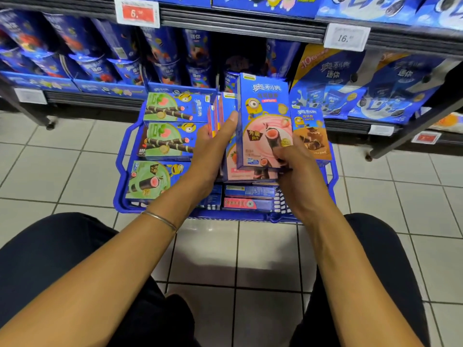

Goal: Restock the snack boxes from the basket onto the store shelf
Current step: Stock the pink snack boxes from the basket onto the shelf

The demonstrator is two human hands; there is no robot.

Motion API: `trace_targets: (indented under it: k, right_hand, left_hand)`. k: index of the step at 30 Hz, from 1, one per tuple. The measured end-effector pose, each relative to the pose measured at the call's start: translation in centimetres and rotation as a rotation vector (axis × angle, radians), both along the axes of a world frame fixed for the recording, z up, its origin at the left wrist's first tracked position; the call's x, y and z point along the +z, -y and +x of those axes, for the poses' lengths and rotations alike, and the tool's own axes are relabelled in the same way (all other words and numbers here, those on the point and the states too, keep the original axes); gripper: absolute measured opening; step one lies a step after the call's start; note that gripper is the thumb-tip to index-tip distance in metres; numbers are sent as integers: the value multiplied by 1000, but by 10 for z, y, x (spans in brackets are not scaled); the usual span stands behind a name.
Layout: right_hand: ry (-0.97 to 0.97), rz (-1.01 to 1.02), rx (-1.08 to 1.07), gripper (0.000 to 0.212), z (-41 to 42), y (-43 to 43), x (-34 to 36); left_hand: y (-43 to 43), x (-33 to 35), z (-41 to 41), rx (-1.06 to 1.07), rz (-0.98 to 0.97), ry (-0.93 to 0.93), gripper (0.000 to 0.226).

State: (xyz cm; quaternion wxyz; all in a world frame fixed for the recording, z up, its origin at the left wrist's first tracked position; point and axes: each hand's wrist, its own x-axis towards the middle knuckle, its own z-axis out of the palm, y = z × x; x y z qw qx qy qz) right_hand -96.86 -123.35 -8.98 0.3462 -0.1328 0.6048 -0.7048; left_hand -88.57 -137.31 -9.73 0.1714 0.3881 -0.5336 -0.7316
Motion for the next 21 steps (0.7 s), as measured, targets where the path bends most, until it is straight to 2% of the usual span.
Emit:
trace_targets:
  k: [7, 12, 15, 17, 19, 20, 21]
  right_hand:
    - [-77, 92, 102, 46, -5, 3, -2]
    - [-132, 122, 148, 51, -9, 6, 0]
    - [-132, 97, 207, 43, -13, 4, -5]
    - [-50, 5, 211, 42, -18, -2, -9]
    - [136, -13, 71, 51, -25, -9, -19]
    - [162, 72, 38, 48, -28, -12, -27]
    - [105, 238, 76, 40, -32, -13, -38]
  left_hand:
    - [1, 8, -2, -80, -18, -18, 105]
    - [7, 16, 2, -205, 91, -9, 129]
    - [16, 17, 6, -174, 196, -43, 135]
    - [18, 18, 8, -132, 217, -78, 131]
    - [17, 20, 9, -102, 202, -135, 117]
    - [16, 21, 10, -90, 197, -154, 111]
    - [15, 22, 11, -79, 197, -163, 108]
